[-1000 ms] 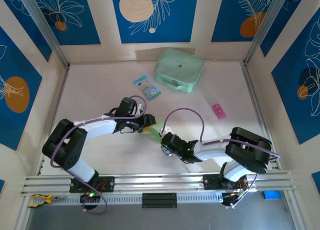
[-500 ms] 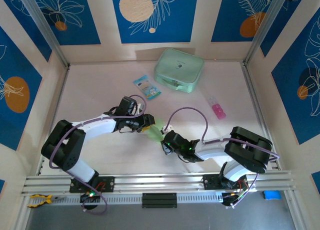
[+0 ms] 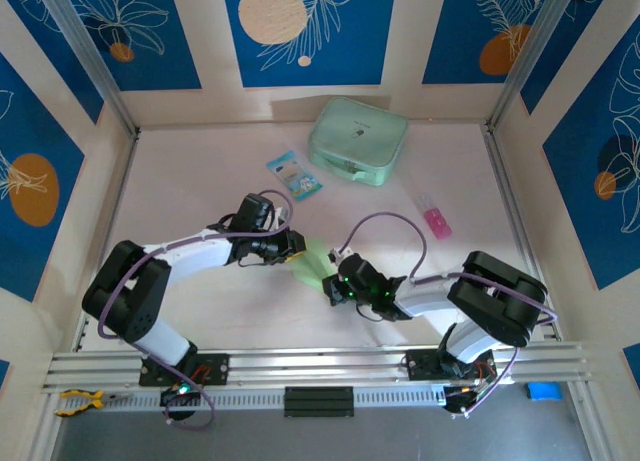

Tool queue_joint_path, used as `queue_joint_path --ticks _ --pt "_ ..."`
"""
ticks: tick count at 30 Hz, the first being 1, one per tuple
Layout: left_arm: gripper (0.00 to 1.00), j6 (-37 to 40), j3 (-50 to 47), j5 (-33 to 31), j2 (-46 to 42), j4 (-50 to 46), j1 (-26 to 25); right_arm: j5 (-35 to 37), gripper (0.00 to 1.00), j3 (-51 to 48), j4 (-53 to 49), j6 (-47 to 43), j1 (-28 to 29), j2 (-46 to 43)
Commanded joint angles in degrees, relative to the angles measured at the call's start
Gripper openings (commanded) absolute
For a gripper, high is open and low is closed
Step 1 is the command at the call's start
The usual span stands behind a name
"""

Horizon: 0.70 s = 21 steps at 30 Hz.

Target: Fold a paper plane with a square sheet of paper (pick it up from the middle)

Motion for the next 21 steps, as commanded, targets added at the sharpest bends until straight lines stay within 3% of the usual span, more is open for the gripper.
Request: queue_joint_path --ticks 1,8,21 --pt "0.18 0.7 -0.1 0.6 -1.4 0.0 0.0 -5.2 0.12 -0.3 -0.6 4.1 -1.3 1.4" --pt "0.08 0.3 -1.6 2.3 -0.2 2.2 -0.1 -6.6 0.12 -1.9 3.8 7.6 -1.9 2.0" --pt "0.04 -0.9 -0.4 6.0 4.5 7.6 -2.1 -9.5 0.11 -3.7 9.0 13.3 -3.2 5.1"
